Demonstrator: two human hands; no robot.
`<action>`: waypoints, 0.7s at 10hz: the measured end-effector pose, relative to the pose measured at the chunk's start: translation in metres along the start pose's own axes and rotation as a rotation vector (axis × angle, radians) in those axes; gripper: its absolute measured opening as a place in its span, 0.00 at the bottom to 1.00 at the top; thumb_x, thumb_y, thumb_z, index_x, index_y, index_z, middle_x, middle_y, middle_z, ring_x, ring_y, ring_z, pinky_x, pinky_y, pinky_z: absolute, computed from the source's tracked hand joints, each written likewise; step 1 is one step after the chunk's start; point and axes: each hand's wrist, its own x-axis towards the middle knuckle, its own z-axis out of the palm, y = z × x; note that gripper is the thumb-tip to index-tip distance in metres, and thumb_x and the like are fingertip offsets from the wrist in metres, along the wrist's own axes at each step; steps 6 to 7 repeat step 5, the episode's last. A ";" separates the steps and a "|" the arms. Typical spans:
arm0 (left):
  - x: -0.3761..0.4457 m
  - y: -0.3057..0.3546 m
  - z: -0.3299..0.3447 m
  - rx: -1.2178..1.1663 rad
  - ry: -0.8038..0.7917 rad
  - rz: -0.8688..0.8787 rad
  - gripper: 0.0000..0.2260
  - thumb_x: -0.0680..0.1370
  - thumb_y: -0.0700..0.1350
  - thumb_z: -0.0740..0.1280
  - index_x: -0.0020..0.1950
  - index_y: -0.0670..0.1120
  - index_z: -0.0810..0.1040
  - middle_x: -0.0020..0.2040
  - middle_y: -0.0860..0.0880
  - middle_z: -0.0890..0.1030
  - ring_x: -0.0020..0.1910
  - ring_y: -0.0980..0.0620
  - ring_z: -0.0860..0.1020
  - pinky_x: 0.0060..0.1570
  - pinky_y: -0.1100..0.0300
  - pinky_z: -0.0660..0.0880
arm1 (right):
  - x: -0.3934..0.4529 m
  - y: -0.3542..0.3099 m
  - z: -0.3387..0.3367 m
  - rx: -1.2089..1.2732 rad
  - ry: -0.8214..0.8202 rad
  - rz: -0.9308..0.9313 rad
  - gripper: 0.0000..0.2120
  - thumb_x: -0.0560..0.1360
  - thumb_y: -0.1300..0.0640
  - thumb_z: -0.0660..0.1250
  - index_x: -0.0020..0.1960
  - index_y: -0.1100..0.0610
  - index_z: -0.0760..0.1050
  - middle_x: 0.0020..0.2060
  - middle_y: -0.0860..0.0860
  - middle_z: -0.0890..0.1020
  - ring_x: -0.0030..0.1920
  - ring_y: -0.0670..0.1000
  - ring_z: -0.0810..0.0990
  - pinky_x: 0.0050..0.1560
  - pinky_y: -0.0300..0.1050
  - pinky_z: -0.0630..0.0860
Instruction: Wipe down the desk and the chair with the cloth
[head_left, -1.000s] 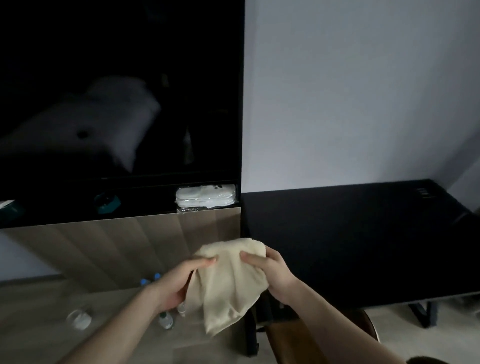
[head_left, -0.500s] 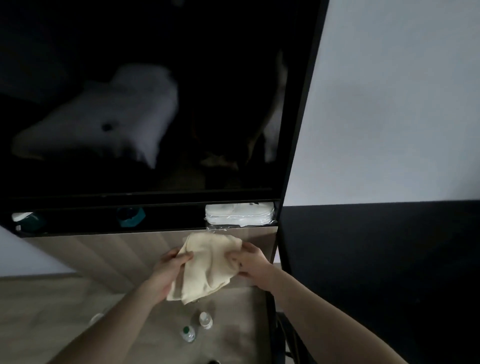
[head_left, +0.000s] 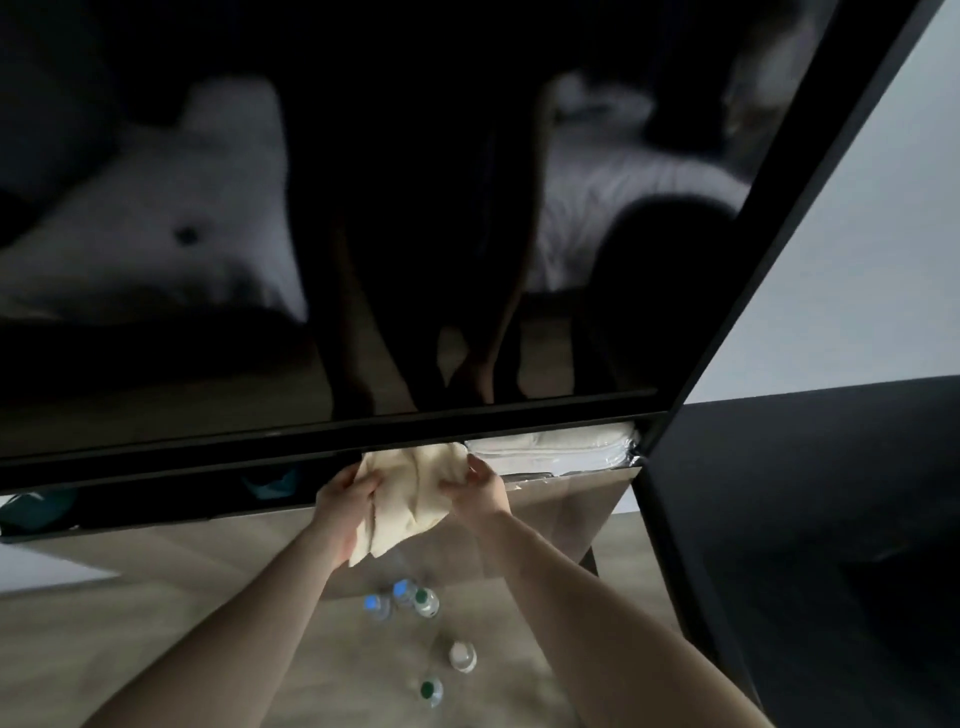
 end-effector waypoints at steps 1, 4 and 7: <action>0.030 0.001 -0.002 0.064 -0.001 0.035 0.13 0.81 0.39 0.73 0.65 0.43 0.80 0.59 0.39 0.85 0.58 0.39 0.84 0.64 0.43 0.79 | 0.008 0.000 0.017 -0.023 -0.017 -0.037 0.40 0.75 0.63 0.74 0.83 0.50 0.64 0.68 0.50 0.80 0.64 0.50 0.81 0.57 0.38 0.78; 0.021 -0.021 0.011 0.956 0.145 0.488 0.34 0.76 0.40 0.77 0.79 0.35 0.67 0.69 0.32 0.73 0.68 0.29 0.72 0.69 0.37 0.70 | -0.007 0.017 0.020 -0.435 -0.107 -0.178 0.43 0.80 0.63 0.66 0.88 0.49 0.47 0.87 0.49 0.51 0.85 0.47 0.54 0.75 0.40 0.62; -0.019 -0.027 0.006 1.066 0.011 0.683 0.32 0.76 0.42 0.76 0.78 0.42 0.70 0.76 0.40 0.72 0.76 0.36 0.69 0.75 0.41 0.66 | -0.041 0.011 -0.003 -0.449 -0.058 -0.234 0.40 0.78 0.65 0.64 0.87 0.52 0.54 0.85 0.49 0.58 0.83 0.47 0.58 0.73 0.32 0.55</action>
